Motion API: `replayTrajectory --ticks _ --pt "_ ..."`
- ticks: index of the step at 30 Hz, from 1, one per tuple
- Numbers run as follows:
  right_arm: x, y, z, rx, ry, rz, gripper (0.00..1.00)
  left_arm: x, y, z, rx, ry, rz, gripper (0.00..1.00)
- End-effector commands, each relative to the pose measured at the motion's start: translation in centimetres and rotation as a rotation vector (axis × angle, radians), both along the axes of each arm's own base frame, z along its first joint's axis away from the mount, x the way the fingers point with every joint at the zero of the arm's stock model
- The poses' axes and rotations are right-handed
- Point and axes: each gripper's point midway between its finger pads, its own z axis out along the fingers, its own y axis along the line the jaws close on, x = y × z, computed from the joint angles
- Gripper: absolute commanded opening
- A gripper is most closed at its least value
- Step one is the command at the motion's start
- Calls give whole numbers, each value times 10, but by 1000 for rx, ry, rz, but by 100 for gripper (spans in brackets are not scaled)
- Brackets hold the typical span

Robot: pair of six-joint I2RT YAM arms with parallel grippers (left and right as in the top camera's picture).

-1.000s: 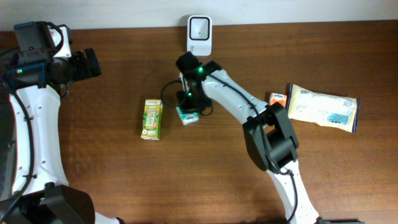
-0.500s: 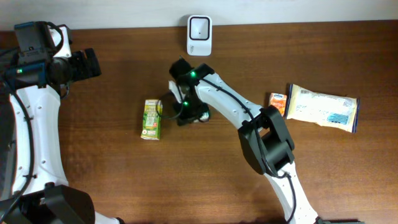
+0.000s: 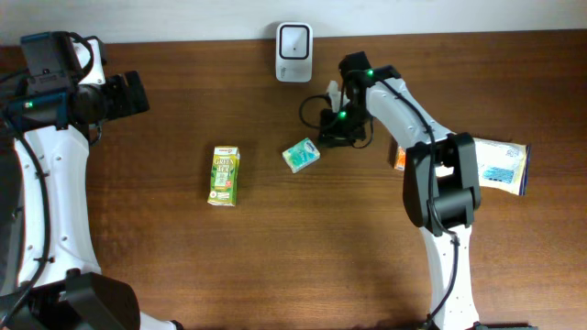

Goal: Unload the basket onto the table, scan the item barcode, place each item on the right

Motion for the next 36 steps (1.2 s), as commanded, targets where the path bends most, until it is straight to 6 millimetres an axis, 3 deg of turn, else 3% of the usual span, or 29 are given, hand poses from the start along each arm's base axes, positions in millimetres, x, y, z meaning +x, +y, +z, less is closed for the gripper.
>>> replayTrajectory --ticks 1,3,6,14,22,28,30,33,36 --pt "5 46 50 113 -99 72 27 1 3 7 2 -16 13 99" --pt "29 50 68 58 -217 50 32 1 3 7 2 -16 13 99" --pt "40 62 73 55 -289 64 35 1 3 7 2 -16 13 99" --pt "-8 124 28 11 -193 173 36 1 3 7 2 -16 13 99" --pt "-12 104 11 -183 -196 122 35 1 3 7 2 -16 13 99" --pt "-35 98 -7 -225 -110 130 35 1 3 7 2 -16 13 99" --pt "-42 82 -4 -253 -61 129 35 1 3 7 2 -16 13 99" --pt "-39 57 15 -263 -48 120 35 1 3 7 2 -16 13 99" --pt "-27 53 74 -125 -146 180 35 1 3 7 2 -16 13 99"
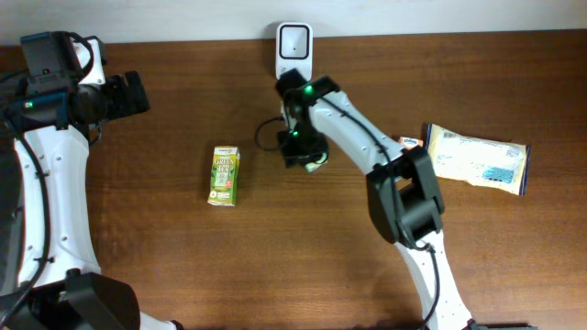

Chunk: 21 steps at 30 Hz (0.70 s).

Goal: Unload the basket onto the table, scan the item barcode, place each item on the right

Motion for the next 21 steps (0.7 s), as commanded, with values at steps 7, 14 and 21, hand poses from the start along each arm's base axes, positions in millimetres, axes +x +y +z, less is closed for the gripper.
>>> replayTrajectory --ticks 7,14,21 --pt "57 -57 85 173 -287 245 44 1 3 7 2 -16 13 99" --pt "47 -51 43 280 -197 362 38 1 3 7 2 -17 13 99" --pt "34 -47 5 362 -101 397 48 1 3 7 2 -17 13 99"
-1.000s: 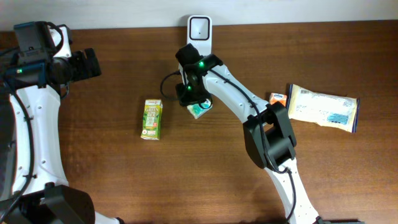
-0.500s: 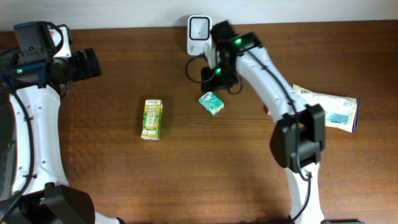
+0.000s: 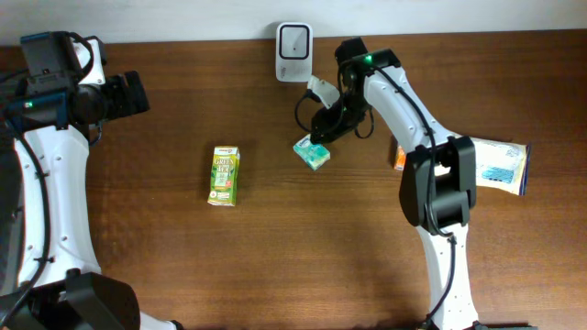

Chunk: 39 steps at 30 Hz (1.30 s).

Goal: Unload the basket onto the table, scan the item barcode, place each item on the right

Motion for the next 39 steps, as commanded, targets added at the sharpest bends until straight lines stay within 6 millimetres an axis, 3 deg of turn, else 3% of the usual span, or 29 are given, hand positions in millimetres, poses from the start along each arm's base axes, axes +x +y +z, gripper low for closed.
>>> replayTrajectory --ticks 1,4,8,9,13,19,21,24,27,31,36,39 --pt "-10 5 -25 59 69 45 48 1 3 7 2 -16 13 99" --pt "-16 2 -36 52 106 55 47 1 3 7 2 -16 13 99" --pt "-17 -7 -32 84 143 22 47 1 3 7 2 -16 13 99" --pt "-24 -5 -26 126 186 10 40 1 4 7 2 -16 14 99" --pt "-24 -1 -25 140 189 13 37 1 4 7 2 -16 13 99" --pt "-33 -4 -46 131 215 9 36 1 4 7 2 -16 13 99" --pt "-40 -6 -53 125 240 6 29 1 4 7 2 -16 14 99" --pt "-43 -7 -55 117 270 -24 7 1 4 7 2 -16 13 99" --pt "-44 -3 -51 130 320 -83 4 1 3 7 2 -16 13 99" --pt "-50 19 -3 311 418 -106 4 1 3 7 2 -16 13 99" --pt "-40 48 125 702 379 -59 4 1 5 7 2 -16 16 99" --pt "-29 49 160 826 331 -55 4 1 5 7 2 -16 16 99"
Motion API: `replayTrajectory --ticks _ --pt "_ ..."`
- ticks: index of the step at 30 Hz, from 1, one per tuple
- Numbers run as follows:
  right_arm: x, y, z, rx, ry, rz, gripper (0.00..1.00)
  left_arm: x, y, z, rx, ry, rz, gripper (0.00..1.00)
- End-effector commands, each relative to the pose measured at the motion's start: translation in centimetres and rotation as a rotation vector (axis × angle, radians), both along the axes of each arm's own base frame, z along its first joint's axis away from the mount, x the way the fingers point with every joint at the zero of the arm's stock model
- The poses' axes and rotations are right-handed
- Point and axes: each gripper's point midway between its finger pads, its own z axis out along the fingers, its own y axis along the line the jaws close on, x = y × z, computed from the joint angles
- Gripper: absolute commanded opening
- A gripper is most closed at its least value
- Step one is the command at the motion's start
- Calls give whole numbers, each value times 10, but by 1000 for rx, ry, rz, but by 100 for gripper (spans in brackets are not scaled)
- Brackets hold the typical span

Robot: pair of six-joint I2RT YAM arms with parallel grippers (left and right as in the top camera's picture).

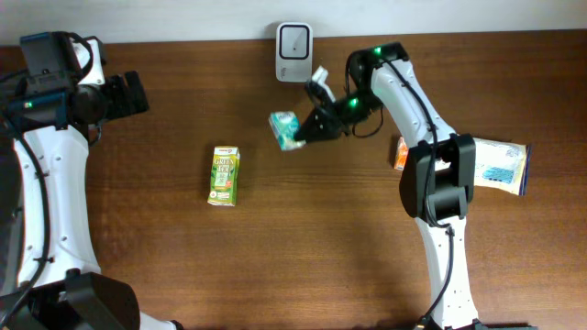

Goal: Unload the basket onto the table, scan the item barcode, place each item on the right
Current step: 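Hold the green-white pack in front of the white scanner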

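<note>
In the overhead view my right gripper (298, 134) is shut on a small teal and white packet (285, 129), holding it raised and tilted just below the white barcode scanner (293, 40) at the table's back edge. My left gripper (136, 92) hangs far off at the back left, away from everything; its jaws cannot be made out.
A green juice carton (223, 175) lies left of centre. At the right lie a white and blue pouch (500, 163) and a small orange box (400, 153), partly behind the right arm. The table's back edge runs just behind the scanner.
The right gripper has lifted the teal packet off the table and carried it up and to the left, nearer the scanner. The left arm has not moved.
The teal packet first lay on the table with the right gripper just right of it. Then the gripper sat over the packet. Later it held the packet's edge low at the table, and now the packet is raised in front of the scanner.
</note>
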Motion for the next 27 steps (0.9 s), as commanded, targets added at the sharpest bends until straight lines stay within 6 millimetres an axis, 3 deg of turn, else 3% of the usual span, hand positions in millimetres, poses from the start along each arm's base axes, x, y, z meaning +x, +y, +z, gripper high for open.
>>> replayTrajectory --ticks 1,3,12,22,27 --pt "16 1 73 257 -86 -67 4 1 4 7 2 -16 13 99" --pt "25 -8 96 364 -73 -114 4 1 4 7 2 -16 14 99" --pt "26 -10 97 369 -94 -115 4 1 4 7 2 -16 14 99" --pt "29 -11 120 394 -202 -99 4 1 4 7 2 -16 14 99" --pt "35 -20 120 395 -223 -117 4 1 4 7 2 -16 14 99"
